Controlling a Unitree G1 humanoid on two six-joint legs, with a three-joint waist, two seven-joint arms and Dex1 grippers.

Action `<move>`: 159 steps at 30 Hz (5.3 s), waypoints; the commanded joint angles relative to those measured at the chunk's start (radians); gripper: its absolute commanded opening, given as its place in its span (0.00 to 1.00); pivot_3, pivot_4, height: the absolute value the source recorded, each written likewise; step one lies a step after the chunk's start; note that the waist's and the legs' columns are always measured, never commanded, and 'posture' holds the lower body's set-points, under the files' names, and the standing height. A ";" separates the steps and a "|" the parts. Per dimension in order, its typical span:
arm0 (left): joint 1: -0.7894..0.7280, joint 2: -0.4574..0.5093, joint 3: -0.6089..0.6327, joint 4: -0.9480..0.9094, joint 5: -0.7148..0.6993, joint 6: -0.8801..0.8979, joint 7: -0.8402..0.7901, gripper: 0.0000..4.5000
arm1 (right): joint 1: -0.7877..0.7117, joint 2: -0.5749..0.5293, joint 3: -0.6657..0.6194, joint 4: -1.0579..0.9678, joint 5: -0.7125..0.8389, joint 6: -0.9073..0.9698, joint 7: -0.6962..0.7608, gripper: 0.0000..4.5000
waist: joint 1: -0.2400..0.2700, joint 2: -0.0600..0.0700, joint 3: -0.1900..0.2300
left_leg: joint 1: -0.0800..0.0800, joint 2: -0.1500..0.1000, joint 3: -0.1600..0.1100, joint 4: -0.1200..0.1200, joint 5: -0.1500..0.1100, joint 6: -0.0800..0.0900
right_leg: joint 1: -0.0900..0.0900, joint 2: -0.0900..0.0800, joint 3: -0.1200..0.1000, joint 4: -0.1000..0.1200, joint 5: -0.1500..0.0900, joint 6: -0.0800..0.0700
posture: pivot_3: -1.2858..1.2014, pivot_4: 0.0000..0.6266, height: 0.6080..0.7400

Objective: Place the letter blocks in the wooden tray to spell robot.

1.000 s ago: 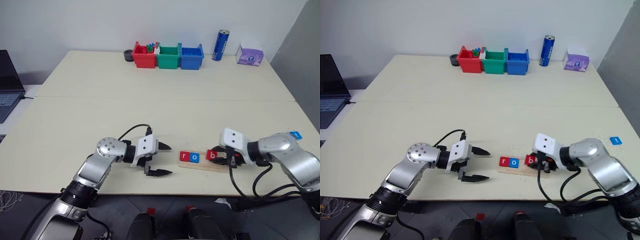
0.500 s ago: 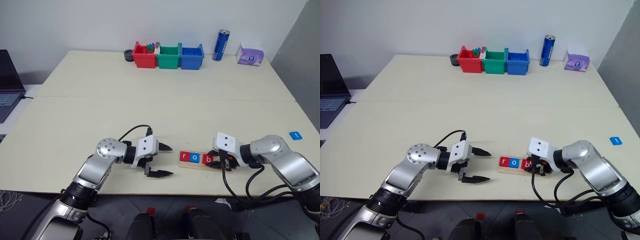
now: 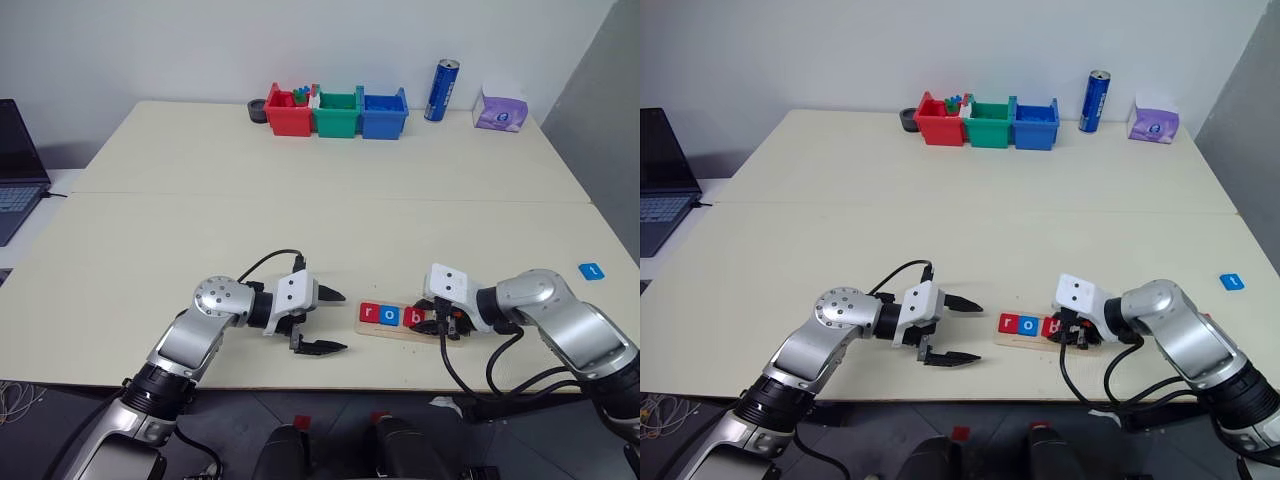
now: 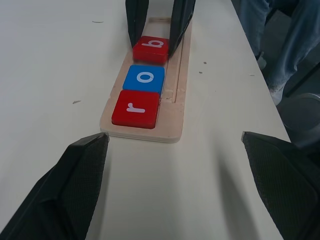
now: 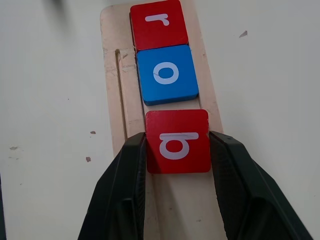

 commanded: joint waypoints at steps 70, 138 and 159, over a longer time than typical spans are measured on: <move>0.023 -0.031 0.004 -0.040 0.004 -0.008 0.054 1.00 | 0.099 -0.098 -0.263 -0.128 -0.002 0.030 -0.060 0.08 | 0.000 0.000 0.000 | 0.000 0.000 0.000 0.000 0.000 0.000 | 0.000 0.000 0.000 0.000 0.001 -0.001 | 0.52 0.24 1.00; -0.007 -0.031 -0.027 -0.027 0.013 -0.032 0.031 1.00 | 0.533 0.665 -0.575 -0.401 0.087 0.363 -0.966 0.32 | -0.014 0.004 -0.004 | 0.002 0.001 0.000 -0.002 0.000 0.000 | 0.000 0.004 0.005 0.000 0.000 -0.001 | 0.52 0.24 1.00; -0.003 -0.032 -0.026 -0.019 0.022 -0.042 0.041 1.00 | 0.349 0.382 -0.678 -0.395 0.198 0.386 -0.751 0.99 | -0.011 0.004 -0.003 | 0.000 -0.001 0.001 -0.002 0.000 0.000 | -0.001 0.001 0.004 -0.001 0.000 0.000 | 0.52 0.24 1.00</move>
